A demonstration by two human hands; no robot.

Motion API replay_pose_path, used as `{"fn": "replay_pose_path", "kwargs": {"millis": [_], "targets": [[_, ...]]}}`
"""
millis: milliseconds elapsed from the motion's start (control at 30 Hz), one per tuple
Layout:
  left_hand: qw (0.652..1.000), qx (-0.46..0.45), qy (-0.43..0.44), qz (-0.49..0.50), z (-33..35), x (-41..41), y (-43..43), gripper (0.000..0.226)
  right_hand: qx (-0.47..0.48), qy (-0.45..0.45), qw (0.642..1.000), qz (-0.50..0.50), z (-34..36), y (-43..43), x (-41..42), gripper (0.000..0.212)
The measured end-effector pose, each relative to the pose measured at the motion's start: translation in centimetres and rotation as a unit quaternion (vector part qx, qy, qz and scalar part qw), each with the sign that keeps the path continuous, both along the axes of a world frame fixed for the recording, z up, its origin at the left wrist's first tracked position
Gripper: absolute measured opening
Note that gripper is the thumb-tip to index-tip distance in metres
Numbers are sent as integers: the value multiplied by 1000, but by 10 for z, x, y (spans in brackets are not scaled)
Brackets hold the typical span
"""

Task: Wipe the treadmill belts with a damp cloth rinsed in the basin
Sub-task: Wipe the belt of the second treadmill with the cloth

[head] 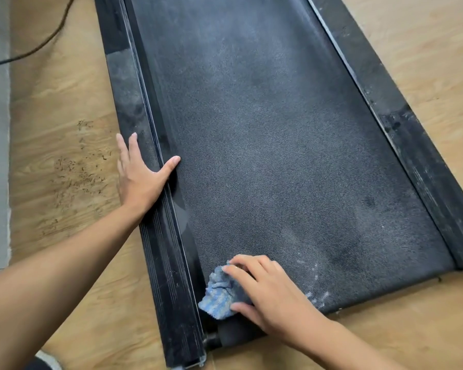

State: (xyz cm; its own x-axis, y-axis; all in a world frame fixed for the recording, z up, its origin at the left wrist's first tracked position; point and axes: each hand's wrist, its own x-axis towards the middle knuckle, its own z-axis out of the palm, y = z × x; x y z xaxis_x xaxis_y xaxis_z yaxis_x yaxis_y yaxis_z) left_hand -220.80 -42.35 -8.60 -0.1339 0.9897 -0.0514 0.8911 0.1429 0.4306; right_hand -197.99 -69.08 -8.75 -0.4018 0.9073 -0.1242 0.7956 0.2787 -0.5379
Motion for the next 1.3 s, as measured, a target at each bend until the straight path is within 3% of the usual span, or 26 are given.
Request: {"fn": "replay_pose_path", "kwargs": {"millis": [100,300,433,533,633,800,900,967,1033,1133,1233,1300], "targets": [[1000,0,-1,1,0,0,0,112,-33,-25,999,28,5,14,-10,66],[1000,0,1,3,1,1,-1,112,-82,33,993,80,28,38,-15,19],[1000,1,-4,3,1,0,0,112,-198,81,976,41,31,37,-5,33],[1000,1,-1,3,0,0,0,112,-159,24,985,63,30,34,-2,27],[1000,3,0,3,1,1,0,112,-117,24,988,103,29,33,-9,25],[1000,2,-2,4,0,1,0,112,-186,126,974,40,38,34,-13,20],[1000,0,-5,5,1,0,0,112,-179,135,974,38,41,37,-5,22],[1000,0,-8,5,1,0,0,112,-128,145,981,14,47,42,7,25],[1000,1,-9,6,2,0,0,112,-20,152,987,-38,56,48,21,28],[1000,0,-14,7,2,0,0,111,75,55,996,-2,48,40,38,28],[1000,1,-20,7,1,0,0,111,24,-76,996,31,33,13,42,26],[1000,3,-20,8,1,0,1,110,12,-84,996,7,29,0,40,31]]}}
